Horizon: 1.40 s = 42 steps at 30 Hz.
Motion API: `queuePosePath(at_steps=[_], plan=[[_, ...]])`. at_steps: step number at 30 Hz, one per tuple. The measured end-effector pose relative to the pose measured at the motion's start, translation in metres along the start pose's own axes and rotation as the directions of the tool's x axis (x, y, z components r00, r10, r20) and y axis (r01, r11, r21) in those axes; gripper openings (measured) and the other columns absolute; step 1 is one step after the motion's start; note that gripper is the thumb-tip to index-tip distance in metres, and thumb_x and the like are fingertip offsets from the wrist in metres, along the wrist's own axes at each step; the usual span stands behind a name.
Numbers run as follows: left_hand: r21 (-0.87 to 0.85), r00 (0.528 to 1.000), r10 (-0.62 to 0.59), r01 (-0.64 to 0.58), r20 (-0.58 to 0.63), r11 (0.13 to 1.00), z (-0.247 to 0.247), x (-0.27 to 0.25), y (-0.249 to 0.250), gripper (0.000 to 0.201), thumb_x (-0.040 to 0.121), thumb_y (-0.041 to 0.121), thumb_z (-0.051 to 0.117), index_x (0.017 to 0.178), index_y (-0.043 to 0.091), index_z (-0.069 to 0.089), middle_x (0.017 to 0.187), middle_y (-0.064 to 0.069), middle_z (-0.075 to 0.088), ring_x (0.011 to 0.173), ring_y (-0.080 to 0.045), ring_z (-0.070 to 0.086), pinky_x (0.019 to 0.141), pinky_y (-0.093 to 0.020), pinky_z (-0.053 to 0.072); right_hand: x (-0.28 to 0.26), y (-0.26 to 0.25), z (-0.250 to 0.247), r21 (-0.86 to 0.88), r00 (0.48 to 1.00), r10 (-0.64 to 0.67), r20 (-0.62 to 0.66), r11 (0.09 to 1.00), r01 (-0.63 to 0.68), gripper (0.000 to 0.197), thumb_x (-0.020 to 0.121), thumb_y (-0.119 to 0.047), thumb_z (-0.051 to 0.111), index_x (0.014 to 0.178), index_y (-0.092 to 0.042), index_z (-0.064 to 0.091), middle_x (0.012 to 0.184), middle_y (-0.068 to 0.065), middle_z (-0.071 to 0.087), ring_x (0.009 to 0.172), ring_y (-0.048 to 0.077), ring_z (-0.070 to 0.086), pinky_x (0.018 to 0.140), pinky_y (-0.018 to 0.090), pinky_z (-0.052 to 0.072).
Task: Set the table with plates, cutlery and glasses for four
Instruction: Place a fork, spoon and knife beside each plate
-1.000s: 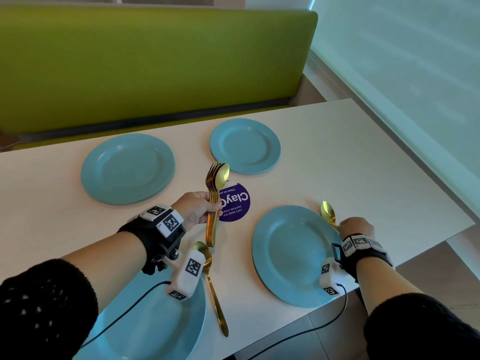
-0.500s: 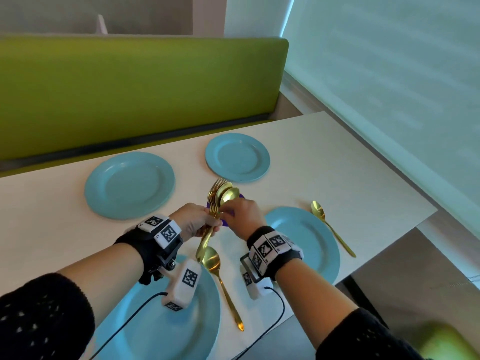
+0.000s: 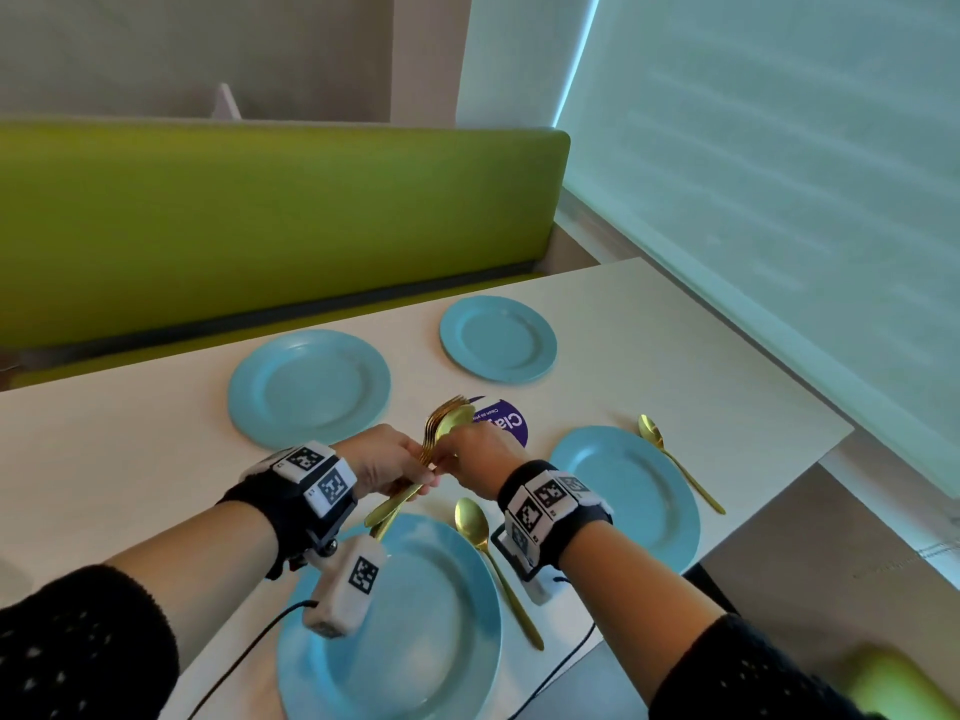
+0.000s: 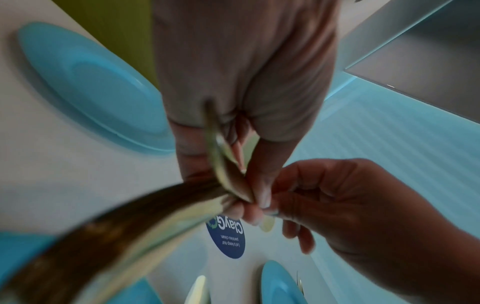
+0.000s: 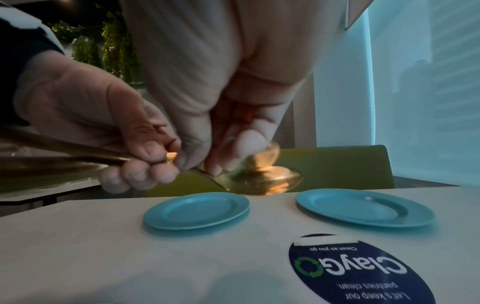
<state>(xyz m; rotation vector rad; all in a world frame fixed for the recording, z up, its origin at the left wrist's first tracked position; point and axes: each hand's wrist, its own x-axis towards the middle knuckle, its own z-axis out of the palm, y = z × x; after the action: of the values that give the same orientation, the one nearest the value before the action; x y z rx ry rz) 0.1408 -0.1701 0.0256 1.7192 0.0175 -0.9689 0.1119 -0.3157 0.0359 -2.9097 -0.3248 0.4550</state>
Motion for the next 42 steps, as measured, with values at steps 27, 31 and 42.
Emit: queuePosePath(at_steps=[27,31,42], plan=[[-0.201,0.883,-0.09,-0.006,-0.461,0.98,-0.04,0.108,0.023,0.015,0.092,0.001,0.053,0.081,0.007,0.061,0.078,-0.009,0.064,0.065,-0.015,0.058,0.057,-0.017,0.052,0.16,0.253,-0.088,-0.071,0.825,0.563,-0.049,0.822,-0.565,0.033,0.094,-0.027,0.048,0.114,-0.009,0.067,0.12,0.009,0.065,0.111,0.025,0.06,0.093,0.03,0.048],[-0.216,0.885,-0.103,0.003,-0.454,0.976,-0.036,0.122,0.028,0.018,0.091,0.0,0.054,0.078,0.009,0.062,0.076,-0.012,0.064,0.071,-0.022,0.056,0.077,-0.03,0.047,0.177,0.281,-0.081,-0.08,0.761,0.649,0.002,0.758,-0.647,0.036,0.095,-0.032,0.049,0.115,-0.007,0.065,0.12,0.011,0.064,0.111,0.026,0.06,0.089,0.029,0.047],[-0.299,0.859,-0.133,-0.023,-0.494,0.954,-0.048,0.138,0.044,0.014,0.091,-0.001,0.052,0.086,0.007,0.061,0.082,-0.012,0.064,0.072,-0.018,0.058,0.068,-0.024,0.049,0.202,0.296,-0.059,-0.131,0.773,0.633,0.044,0.771,-0.623,0.033,0.087,-0.024,0.061,0.12,-0.02,0.062,0.119,0.003,0.063,0.107,0.022,0.063,0.091,0.024,0.05]])
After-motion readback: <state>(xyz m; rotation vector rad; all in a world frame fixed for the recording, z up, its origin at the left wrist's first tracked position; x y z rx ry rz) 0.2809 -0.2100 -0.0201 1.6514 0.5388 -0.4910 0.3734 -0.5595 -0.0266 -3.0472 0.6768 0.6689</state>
